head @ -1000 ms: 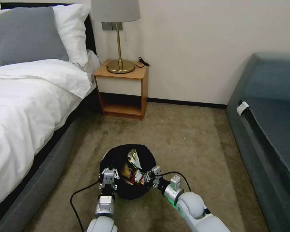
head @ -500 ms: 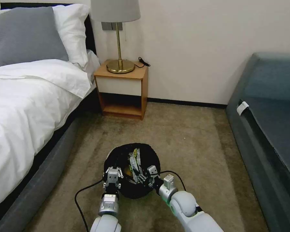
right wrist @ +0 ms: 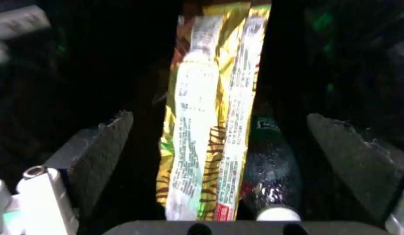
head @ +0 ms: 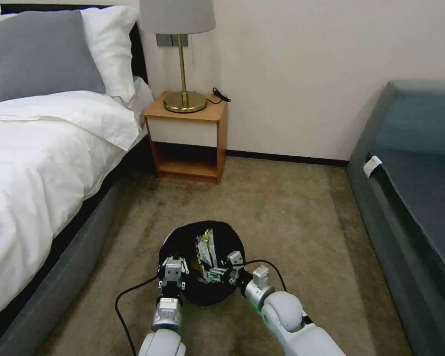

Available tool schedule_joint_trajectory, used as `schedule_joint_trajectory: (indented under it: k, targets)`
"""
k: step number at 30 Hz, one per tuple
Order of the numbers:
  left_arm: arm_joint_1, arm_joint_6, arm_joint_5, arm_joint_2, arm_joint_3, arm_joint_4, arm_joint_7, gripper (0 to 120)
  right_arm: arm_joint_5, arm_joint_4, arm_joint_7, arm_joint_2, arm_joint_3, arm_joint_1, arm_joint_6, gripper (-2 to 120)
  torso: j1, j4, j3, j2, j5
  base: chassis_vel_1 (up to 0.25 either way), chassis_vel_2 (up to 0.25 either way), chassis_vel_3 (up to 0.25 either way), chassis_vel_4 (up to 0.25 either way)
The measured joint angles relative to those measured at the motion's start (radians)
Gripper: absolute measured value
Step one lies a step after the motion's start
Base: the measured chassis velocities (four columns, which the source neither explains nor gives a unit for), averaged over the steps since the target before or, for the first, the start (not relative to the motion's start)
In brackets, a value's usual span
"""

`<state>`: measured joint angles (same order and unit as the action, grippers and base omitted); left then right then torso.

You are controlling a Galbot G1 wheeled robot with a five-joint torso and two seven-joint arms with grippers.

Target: Pick up the trash bin, then pick up the garbage on the floor and place it into the trash bin.

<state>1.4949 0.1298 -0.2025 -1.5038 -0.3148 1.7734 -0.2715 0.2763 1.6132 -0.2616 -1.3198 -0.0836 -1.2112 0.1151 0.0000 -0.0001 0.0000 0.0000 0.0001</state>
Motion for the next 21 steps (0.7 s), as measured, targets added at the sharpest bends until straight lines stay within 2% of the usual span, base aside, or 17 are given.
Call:
schedule_joint_trajectory:
  k: [8, 21]
  targets:
    - [0.003, 0.005, 0.001, 0.006, -0.008, -0.009, -0.003, 4, 0.016, 0.085, 0.0, 0.016, -0.053, -0.079, -0.019, 100, 0.0, 0.0, 0.0, 0.0, -0.0001, 0.0, 0.0, 0.0, 0.0]
    - [0.017, 0.017, 0.001, 0.012, -0.01, 0.006, -0.004, 4, 0.078, 0.136, 0.024, 0.017, -0.151, -0.123, -0.044, 100, 0.0, 0.0001, 0.0, 0.0, -0.0001, 0.0, 0.0, 0.0, 0.0]
